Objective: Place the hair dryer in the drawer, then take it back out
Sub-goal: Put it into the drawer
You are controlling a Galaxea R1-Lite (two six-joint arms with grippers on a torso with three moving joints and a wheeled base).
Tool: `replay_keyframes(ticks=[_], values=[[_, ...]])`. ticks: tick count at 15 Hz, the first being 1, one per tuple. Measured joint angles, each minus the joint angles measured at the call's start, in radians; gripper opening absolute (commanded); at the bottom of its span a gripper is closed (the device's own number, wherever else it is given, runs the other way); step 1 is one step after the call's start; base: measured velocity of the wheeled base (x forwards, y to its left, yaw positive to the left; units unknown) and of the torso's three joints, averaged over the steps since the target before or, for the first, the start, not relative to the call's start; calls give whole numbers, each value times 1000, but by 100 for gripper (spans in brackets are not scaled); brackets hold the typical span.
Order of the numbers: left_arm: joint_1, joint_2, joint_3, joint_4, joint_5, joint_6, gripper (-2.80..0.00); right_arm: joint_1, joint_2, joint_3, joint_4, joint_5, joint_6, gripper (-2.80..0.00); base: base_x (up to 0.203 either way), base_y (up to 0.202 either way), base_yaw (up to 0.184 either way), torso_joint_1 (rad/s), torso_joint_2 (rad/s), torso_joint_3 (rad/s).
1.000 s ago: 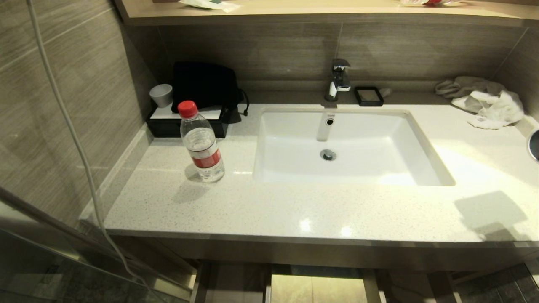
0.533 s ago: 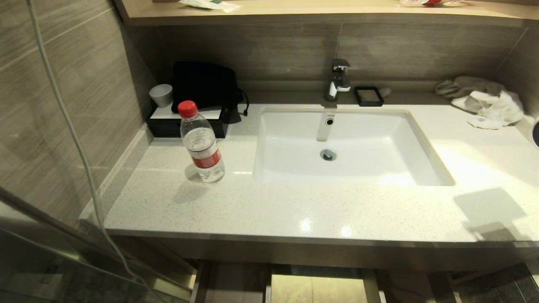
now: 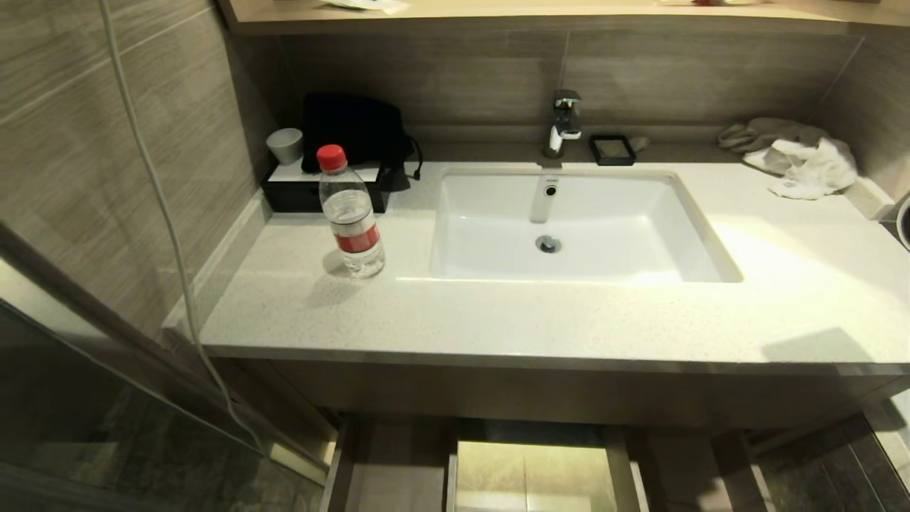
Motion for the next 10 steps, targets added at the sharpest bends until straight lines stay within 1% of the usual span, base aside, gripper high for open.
replay_keyframes(ticks=[4, 5, 7, 10], values=[[0, 0, 0, 0, 0, 0, -280, 1, -13, 23, -2, 0, 0, -280, 0, 0, 0, -342, 197, -147], [0, 0, 0, 0, 0, 0, -280, 3, -17, 31, -2, 0, 0, -280, 0, 0, 0, -183, 89, -76], [0, 0, 0, 0, 0, 0, -280, 7, -22, 43, -3, 0, 0, -280, 0, 0, 0, -76, 51, -37], [0, 0, 0, 0, 0, 0, -280, 10, -29, 60, -2, -1, 0, -280, 0, 0, 0, -7, 9, -7]])
